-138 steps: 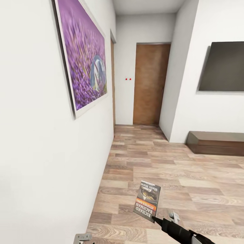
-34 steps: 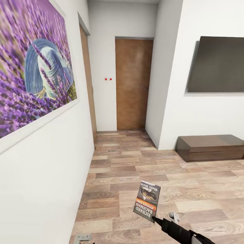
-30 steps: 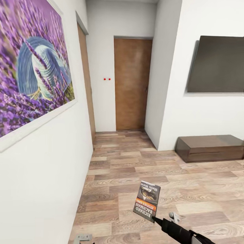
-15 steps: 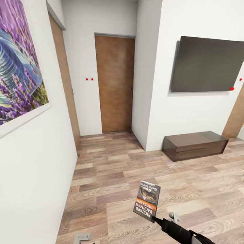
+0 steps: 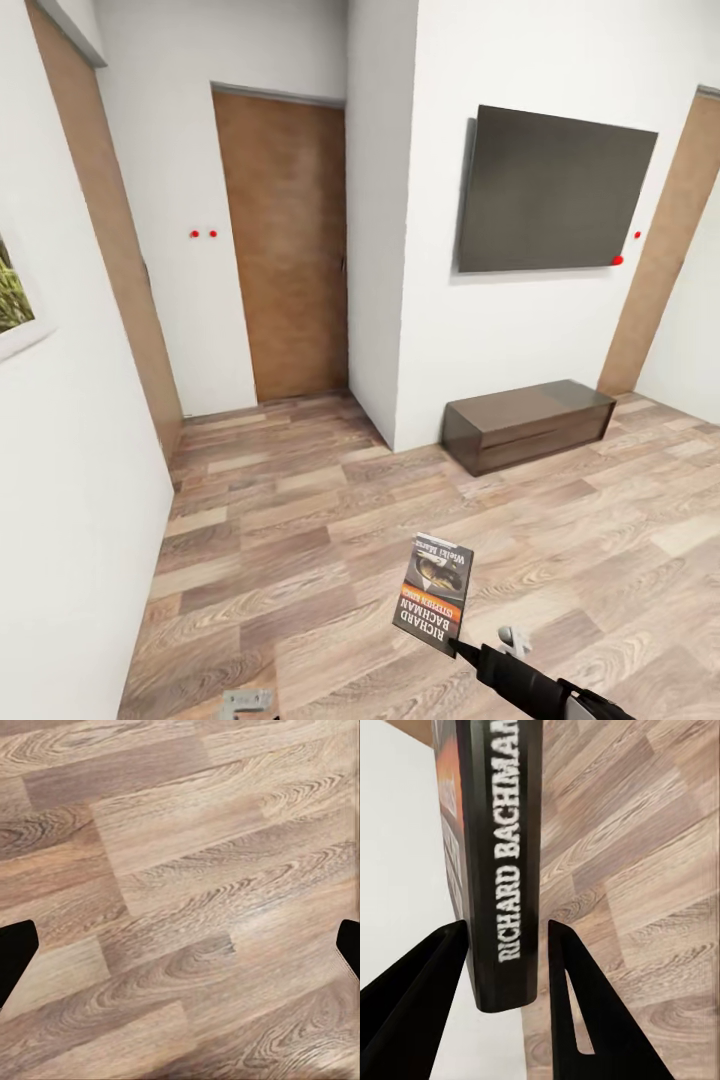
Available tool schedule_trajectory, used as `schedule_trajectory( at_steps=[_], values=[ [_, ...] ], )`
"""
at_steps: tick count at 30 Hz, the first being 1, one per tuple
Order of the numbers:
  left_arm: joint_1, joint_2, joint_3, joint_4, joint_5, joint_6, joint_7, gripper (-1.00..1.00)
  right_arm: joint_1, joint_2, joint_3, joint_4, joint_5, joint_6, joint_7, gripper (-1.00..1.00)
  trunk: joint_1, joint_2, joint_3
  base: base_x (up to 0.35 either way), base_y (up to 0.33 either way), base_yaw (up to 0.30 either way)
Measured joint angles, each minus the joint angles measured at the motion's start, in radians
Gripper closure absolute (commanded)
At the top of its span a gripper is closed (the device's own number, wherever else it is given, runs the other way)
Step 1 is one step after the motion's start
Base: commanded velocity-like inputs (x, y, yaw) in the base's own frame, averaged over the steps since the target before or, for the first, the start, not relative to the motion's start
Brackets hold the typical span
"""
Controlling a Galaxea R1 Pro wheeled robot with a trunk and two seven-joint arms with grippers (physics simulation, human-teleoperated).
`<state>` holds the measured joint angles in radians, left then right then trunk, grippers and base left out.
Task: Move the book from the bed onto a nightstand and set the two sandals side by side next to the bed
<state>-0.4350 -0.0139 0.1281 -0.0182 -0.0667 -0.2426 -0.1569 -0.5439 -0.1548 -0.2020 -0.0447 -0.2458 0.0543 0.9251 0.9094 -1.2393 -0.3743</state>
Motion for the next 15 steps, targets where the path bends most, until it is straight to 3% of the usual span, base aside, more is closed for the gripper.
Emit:
schedule_trajectory(
  at_steps=[15],
  values=[
    [0.0,0.0,0.0,0.0,0.0,0.0,0.0,-1.0,0.0,0.0,0.001,0.0,0.0,0.0,0.0,1.0,0.0,0.0,0.0,0.304,0.0,-0.257]
  ],
)
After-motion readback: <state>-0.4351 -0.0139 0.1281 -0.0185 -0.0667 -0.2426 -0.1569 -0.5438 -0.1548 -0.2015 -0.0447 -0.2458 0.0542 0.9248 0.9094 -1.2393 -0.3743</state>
